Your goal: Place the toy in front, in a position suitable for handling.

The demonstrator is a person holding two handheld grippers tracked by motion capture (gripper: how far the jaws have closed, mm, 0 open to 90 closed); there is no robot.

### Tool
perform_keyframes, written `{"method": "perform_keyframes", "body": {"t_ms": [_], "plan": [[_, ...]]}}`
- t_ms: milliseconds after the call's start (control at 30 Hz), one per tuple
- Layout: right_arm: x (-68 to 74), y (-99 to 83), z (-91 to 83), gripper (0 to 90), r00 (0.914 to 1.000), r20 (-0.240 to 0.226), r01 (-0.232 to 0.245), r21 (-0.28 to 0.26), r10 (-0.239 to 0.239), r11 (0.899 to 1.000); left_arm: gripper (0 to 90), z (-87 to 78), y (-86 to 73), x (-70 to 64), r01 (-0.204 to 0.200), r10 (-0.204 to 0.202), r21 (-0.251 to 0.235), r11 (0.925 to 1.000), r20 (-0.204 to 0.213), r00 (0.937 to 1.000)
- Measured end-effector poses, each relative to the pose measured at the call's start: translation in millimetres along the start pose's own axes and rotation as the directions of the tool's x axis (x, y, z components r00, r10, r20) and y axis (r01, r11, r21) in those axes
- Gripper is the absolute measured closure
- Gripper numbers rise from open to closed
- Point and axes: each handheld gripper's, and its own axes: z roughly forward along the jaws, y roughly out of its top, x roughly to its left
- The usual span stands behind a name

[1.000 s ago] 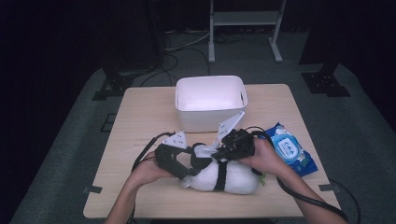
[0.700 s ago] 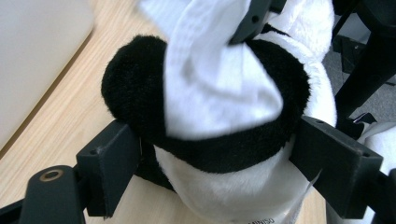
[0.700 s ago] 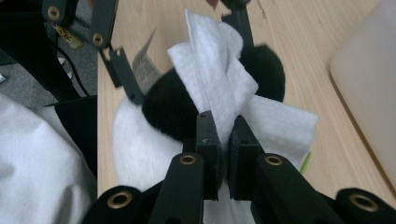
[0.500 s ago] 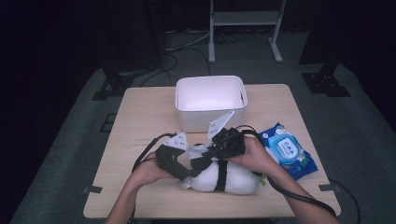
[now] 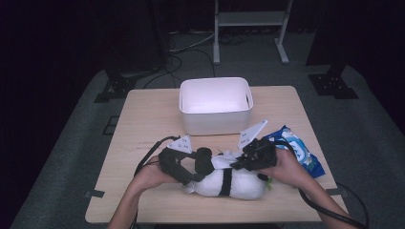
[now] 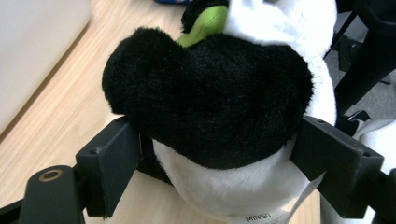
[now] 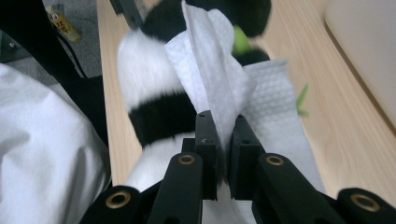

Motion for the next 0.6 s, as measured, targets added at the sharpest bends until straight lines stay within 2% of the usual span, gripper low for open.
{"method": "perform_keyframes", "body": {"t_ms": [33,267,400,533,600], "plan": [[-0.4,-8.7,-6.4,83.5,0.9999,-0.004,-0.015,-0.018,0.015,1.0,15.7,0.5,-0.1,-0.2,0.0,0.0,0.003,1.0,0.004,1.0],[0.8,-25.4,-19.5,83.2,0.9988,0.018,-0.044,-0.05,0.045,0.998,15.7,1.0,-0.5,-0.3,-0.002,0.002,0.013,0.9999,0.014,0.9999],[1.8,-30.4,-15.6,83.3,0.9985,0.004,-0.054,-0.064,0.054,0.997,15.5,0.8,1.2,-1.5,-0.007,0.007,0.022,0.9997,0.022,0.9997],[1.4,-30.1,-9.8,83.4,0.9984,-0.008,-0.057,-0.068,0.056,0.996,13.2,-1.5,2.7,0.0,0.02,-0.02,0.02,0.9996,0.041,0.999],[1.9,-29.8,-7.7,83.6,0.9985,-0.009,-0.055,-0.071,0.054,0.996,12.4,-1.7,4.0,-0.4,0.03,-0.031,0.024,0.9993,0.036,0.9989]]}}
